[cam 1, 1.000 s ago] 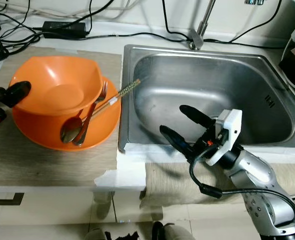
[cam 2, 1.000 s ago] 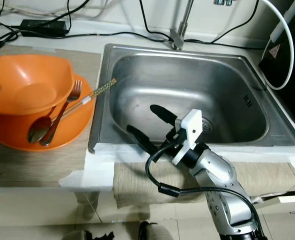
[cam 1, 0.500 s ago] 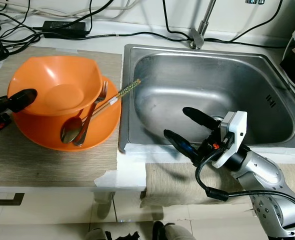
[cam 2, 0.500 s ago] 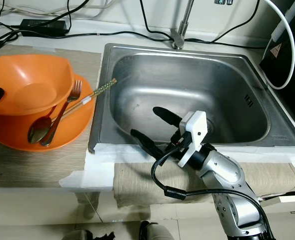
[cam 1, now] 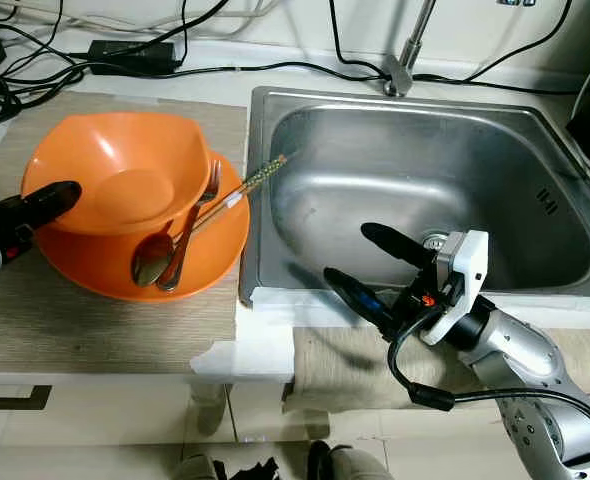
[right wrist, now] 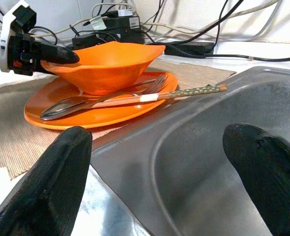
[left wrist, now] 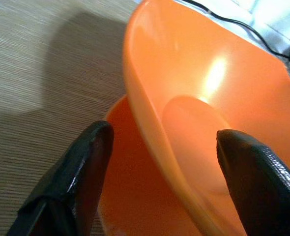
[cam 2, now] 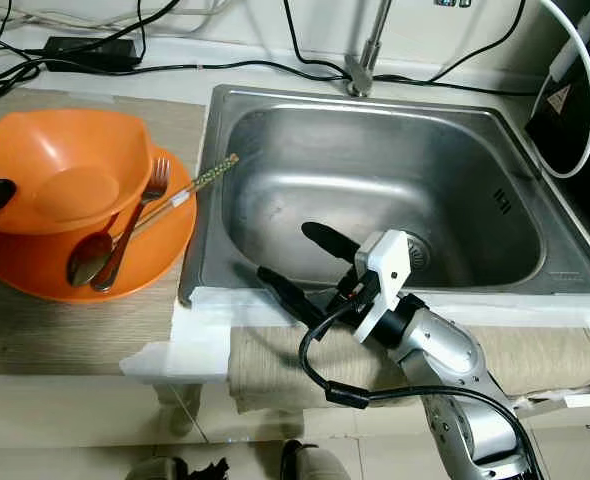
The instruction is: Kitchen organization
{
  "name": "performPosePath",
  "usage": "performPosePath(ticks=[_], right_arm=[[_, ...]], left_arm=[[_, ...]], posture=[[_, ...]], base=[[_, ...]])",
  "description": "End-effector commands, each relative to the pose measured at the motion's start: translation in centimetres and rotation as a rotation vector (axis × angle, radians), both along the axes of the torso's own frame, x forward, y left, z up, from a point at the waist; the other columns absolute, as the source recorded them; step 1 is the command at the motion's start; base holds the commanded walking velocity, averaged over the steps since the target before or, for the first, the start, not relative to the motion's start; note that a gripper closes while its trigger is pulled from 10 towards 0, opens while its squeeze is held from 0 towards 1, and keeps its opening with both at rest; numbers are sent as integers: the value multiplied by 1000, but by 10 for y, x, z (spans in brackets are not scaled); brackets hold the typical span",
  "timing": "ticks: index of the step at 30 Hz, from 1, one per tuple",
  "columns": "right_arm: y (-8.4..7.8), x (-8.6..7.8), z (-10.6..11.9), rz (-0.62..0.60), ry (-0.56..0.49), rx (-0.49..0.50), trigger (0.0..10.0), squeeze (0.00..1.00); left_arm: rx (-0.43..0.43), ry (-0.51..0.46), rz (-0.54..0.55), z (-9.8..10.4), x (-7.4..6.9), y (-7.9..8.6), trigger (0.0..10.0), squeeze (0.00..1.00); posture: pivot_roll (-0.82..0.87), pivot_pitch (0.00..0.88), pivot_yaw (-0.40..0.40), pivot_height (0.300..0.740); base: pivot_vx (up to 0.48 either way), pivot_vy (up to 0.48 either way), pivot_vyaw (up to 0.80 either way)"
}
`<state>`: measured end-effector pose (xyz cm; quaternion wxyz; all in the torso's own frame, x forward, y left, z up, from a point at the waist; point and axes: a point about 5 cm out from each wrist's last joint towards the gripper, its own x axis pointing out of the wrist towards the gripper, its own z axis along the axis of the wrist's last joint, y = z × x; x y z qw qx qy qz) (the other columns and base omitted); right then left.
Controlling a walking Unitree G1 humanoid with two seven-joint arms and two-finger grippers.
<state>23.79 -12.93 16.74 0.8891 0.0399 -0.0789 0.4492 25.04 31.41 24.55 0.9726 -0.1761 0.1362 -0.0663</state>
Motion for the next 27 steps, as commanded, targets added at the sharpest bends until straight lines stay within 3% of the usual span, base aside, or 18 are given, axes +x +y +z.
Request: performPosePath(ticks=[1, 9, 27], right_arm=[[0, -2, 5, 3, -22, 5, 10000, 0], [-6, -2, 3, -35, -21, -1, 10000, 0], [-1, 0, 2, -24, -19, -3, 10000, 0]], left_arm=[[-14, 6, -27, -1, 1, -6, 0, 0], [-45, 22, -39, -6, 0, -9, 0, 0], [-69, -11, -26, -2, -3, -11, 0, 0]], posture=[[-94, 143, -59, 740], [-97, 132, -58, 740], [-85, 130, -66, 740]], base=[[0, 0, 0], [0, 0, 0], [0, 0, 0]])
